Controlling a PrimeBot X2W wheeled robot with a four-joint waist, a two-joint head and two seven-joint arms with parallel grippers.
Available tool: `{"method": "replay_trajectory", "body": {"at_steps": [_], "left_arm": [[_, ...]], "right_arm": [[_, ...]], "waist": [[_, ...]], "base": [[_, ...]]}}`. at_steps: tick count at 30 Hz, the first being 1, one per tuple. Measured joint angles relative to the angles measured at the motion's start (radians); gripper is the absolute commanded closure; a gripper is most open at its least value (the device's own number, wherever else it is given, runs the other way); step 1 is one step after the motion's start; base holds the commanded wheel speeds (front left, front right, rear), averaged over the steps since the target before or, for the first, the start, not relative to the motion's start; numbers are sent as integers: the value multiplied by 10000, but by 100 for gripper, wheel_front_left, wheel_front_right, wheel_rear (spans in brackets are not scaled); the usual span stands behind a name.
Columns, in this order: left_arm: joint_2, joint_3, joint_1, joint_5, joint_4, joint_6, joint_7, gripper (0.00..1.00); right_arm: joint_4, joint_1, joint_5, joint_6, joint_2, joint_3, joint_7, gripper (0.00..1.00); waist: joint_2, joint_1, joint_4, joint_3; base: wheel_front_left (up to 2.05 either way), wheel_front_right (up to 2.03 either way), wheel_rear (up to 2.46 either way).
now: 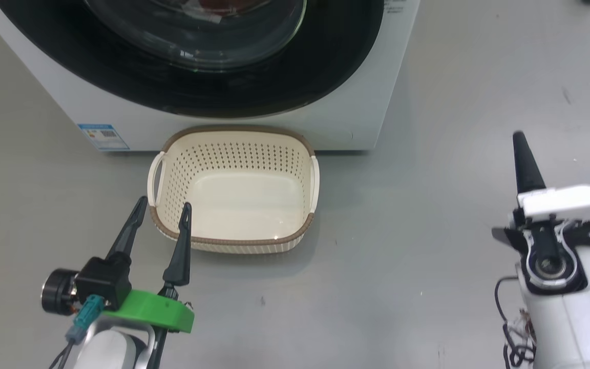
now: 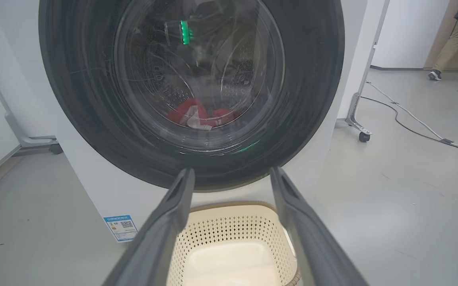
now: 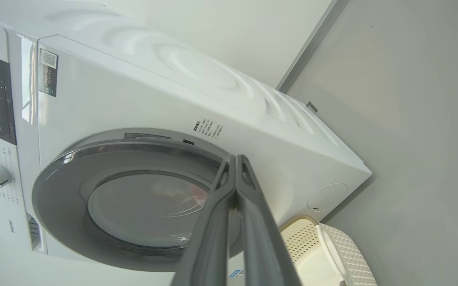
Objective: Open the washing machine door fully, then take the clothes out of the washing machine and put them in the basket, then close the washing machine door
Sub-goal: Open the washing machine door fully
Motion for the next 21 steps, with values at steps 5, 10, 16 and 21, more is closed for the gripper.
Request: {"method": "replay_trajectory", "body": {"at_steps": [5,10,16,21], "left_arm": [[-67,6,-419,0,-180,-40,0,0],[-71,27,-764,0,-297,-117,-2,0],[-182,-10,-1199,-10,-353,-255,-2,0],[-314,-71,-1555,-6,-343,-391,-4,0]], "right_arm": [[-59,-1157,1647,-8,-29,-205,669,100],[-75,-2335,2456,-205,-46,-276,1267,100],[-52,-3788,2847,-566,-96,-522,1879,100],[173,-4631,3032,-755,-198,-552,2385,100]], "waist": [[0,0,166,558],[0,0,346,1138],[0,0,572,1848],[0,0,809,2358]], "base": [[0,0,0],[0,0,0],[0,0,0],[0,0,0]]}}
